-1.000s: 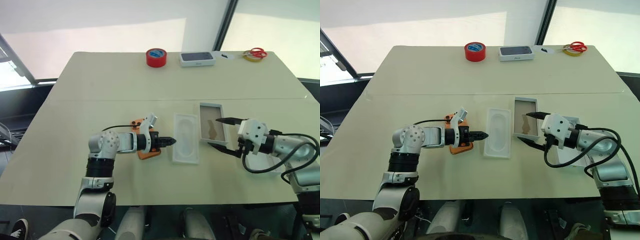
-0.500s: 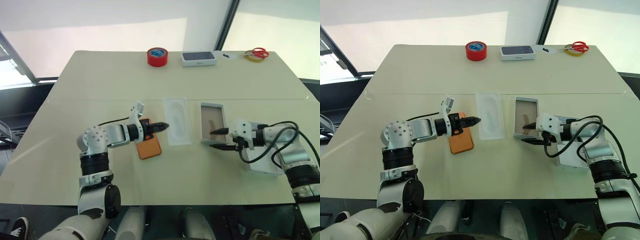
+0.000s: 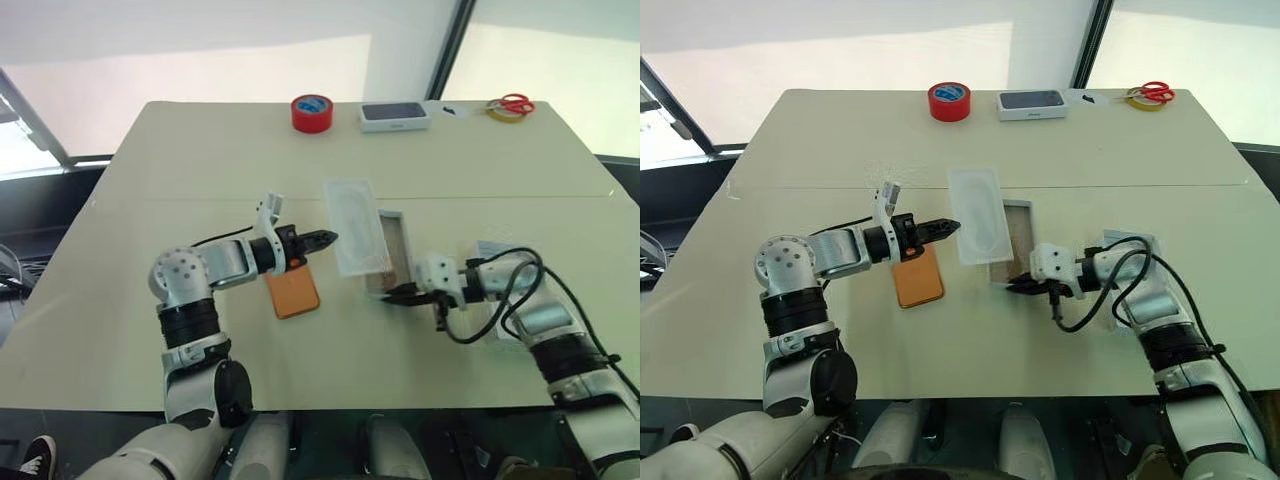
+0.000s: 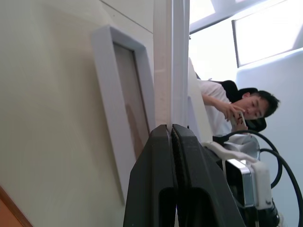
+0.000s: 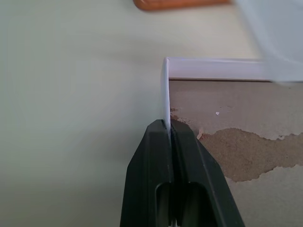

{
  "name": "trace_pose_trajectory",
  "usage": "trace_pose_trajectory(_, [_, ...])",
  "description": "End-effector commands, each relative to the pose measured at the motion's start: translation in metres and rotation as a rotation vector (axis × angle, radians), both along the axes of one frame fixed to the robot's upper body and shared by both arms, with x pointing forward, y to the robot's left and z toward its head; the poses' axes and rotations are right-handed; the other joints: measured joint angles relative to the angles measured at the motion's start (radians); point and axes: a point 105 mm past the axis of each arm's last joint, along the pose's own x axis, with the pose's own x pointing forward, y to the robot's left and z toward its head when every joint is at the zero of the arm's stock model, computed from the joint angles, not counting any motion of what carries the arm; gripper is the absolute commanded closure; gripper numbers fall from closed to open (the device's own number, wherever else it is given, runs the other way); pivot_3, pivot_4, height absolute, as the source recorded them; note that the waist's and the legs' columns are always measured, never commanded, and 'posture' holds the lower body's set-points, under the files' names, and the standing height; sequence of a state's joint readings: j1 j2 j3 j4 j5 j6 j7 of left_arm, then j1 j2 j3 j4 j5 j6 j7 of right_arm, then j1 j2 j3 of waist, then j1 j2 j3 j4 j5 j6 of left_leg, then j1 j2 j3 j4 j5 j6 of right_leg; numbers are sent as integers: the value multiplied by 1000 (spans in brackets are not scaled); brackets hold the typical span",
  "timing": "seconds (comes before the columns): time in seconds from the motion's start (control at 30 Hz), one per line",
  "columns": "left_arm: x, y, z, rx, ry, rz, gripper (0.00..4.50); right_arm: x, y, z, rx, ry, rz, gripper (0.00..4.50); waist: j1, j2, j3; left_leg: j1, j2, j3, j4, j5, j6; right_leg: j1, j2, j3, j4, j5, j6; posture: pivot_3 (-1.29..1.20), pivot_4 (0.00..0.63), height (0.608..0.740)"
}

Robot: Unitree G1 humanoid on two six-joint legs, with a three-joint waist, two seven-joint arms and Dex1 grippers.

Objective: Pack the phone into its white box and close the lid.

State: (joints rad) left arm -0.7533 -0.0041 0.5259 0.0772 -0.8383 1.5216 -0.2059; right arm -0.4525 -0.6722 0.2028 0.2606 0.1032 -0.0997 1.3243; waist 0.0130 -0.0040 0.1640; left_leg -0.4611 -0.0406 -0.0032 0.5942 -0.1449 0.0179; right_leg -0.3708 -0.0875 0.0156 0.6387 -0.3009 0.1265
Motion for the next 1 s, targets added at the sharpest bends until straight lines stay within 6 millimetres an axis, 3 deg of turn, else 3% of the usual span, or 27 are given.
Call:
trace_pose_trajectory(0.03, [0,-4,9,-7,-38,-14,4500,2,10,14,49,-49,-26,4434,0,0,0,0,0,0,1,0,0,0,0,0,0,0,0,0,150,738])
trace_pose_trajectory(0.13, [1,-7,8,-1,-47,-12,4500,5,10,17,63,-57,-65,4434,1,0,0,0,0,0,1,0,0,-1,0,0,0,0,0,0,150,738])
trace_pose_trajectory(0.27, [1,-9,4,19,-56,-20,4500,7,7,27,85,-107,-95,2593,-1,0,0,0,0,0,0,0,0,-1,0,1,0,0,0,0,150,738])
trace_pose_trajectory(0.37, [0,-11,2,33,-60,-30,4500,2,-8,35,65,-133,-110,1088,1,0,0,0,0,0,-1,0,0,-1,0,1,0,0,0,0,150,738])
trace_pose_trajectory(0.63, [2,-18,-9,29,-38,-103,4500,9,-79,38,-12,-183,-341,1088,0,0,0,0,0,0,-1,0,0,0,-1,1,0,-1,-2,0,150,738])
trace_pose_trajectory(1.0, [18,-37,-24,118,-74,-215,4500,9,-81,43,21,-233,-383,1088,0,0,0,-1,0,0,-1,0,0,-1,-1,2,-1,-2,-4,0,150,738])
